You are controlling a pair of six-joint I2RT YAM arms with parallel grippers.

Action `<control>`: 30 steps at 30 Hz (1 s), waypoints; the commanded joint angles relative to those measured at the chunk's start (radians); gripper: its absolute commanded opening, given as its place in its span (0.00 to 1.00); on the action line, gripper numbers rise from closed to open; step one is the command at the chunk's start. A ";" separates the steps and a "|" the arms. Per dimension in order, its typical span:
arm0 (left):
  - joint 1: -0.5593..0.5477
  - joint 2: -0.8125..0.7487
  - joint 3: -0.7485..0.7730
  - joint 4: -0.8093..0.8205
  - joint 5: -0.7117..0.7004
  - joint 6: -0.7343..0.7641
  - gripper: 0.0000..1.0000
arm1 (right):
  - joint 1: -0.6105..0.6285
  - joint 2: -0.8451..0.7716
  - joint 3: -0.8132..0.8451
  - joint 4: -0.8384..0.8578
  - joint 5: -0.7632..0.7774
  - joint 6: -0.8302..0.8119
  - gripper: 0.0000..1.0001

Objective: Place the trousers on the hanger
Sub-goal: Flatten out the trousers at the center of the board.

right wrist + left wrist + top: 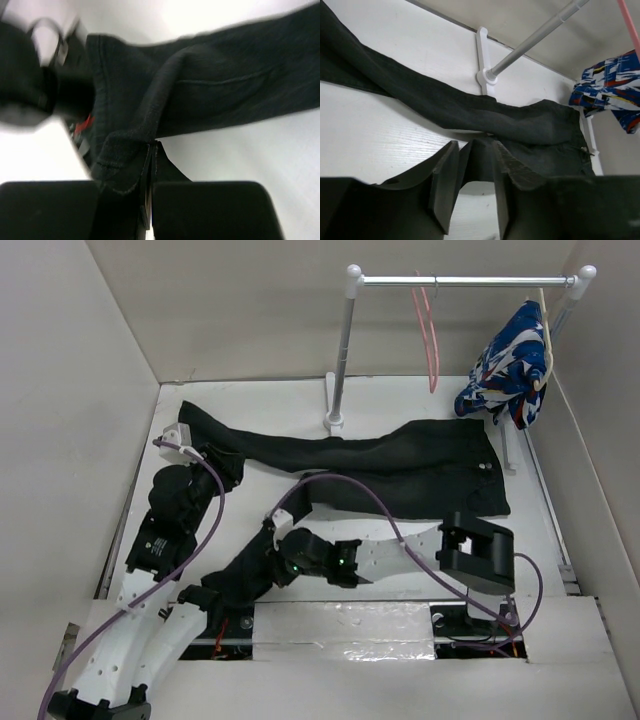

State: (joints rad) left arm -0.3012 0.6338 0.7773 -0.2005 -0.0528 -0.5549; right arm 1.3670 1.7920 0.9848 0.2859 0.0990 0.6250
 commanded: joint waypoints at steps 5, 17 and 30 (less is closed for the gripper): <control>-0.001 0.018 0.022 -0.014 -0.071 -0.036 0.44 | -0.259 0.170 0.357 0.003 -0.079 -0.077 0.00; 0.008 0.059 -0.047 0.130 -0.214 -0.265 0.51 | -0.339 -0.070 0.131 0.018 -0.257 -0.176 0.70; 0.215 0.651 -0.014 0.296 -0.295 -0.453 0.40 | -0.332 -0.707 -0.353 -0.162 0.059 -0.266 0.08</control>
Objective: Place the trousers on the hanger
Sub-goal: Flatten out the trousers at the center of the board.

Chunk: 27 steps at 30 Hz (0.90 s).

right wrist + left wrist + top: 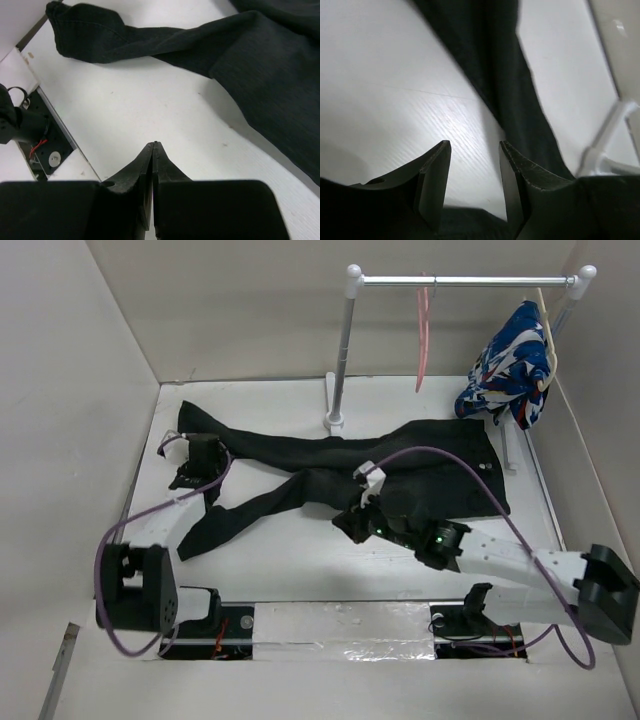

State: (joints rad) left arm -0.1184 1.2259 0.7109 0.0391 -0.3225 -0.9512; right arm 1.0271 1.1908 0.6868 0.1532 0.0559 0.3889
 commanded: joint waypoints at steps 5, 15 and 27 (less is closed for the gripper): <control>0.109 0.280 0.206 -0.038 -0.050 -0.052 0.46 | 0.008 -0.298 -0.145 -0.122 0.162 -0.024 0.21; 0.224 0.541 0.366 -0.151 -0.024 -0.012 0.51 | -0.087 -0.500 -0.221 -0.225 0.130 -0.041 0.31; 0.243 0.644 0.482 -0.123 0.007 0.078 0.13 | -0.116 -0.355 -0.225 -0.107 0.050 -0.032 0.32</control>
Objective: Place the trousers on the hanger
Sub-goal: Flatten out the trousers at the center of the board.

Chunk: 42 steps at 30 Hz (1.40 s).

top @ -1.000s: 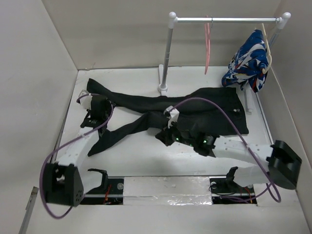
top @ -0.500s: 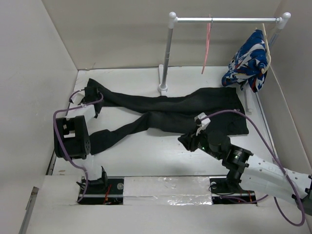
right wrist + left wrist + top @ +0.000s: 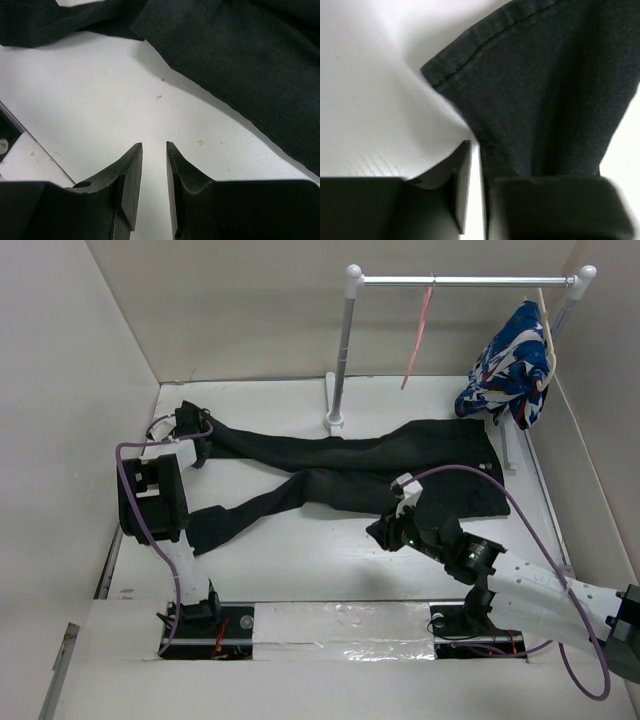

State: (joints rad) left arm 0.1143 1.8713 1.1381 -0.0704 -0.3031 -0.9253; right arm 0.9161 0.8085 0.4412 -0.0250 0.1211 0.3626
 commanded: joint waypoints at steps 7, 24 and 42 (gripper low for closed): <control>0.030 -0.055 0.042 0.012 -0.002 0.115 0.00 | -0.005 0.084 0.021 0.125 -0.032 0.001 0.32; 0.030 0.072 0.094 0.004 0.114 0.126 0.21 | 0.018 0.087 -0.006 0.163 -0.031 0.002 0.32; 0.062 -0.304 0.218 -0.203 0.186 0.304 0.00 | -0.163 0.072 0.047 0.085 -0.092 -0.063 0.38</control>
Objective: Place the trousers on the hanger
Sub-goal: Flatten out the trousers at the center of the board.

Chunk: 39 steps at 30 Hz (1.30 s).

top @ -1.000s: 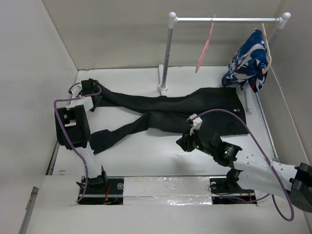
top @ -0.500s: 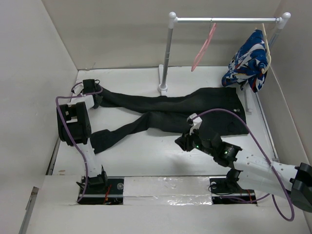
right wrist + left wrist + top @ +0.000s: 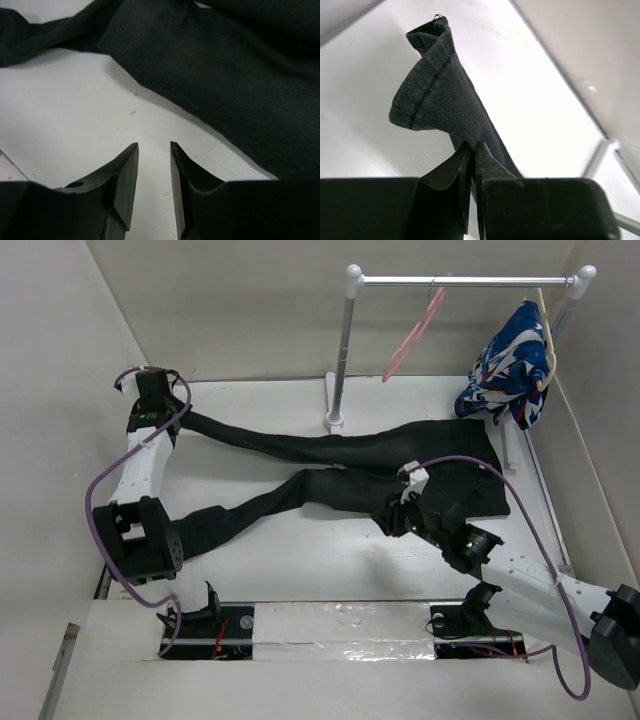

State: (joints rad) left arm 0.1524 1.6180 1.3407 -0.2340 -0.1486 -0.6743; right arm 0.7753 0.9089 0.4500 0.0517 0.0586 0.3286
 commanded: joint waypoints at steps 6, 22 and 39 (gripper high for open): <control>0.073 -0.023 -0.095 -0.027 -0.005 0.078 0.00 | -0.110 -0.065 0.019 -0.029 -0.084 -0.052 0.44; 0.090 -0.087 -0.212 0.058 0.012 0.099 0.49 | -0.163 -0.038 0.042 -0.069 -0.029 -0.063 0.35; -0.209 -0.180 -0.231 0.183 0.139 -0.011 0.48 | -0.159 0.416 0.191 0.042 -0.025 -0.065 0.69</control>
State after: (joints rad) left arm 0.0383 1.5837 1.1309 -0.1394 -0.0441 -0.6422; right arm 0.5941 1.2209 0.5701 0.0227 0.0288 0.2691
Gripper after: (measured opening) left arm 0.483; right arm 0.688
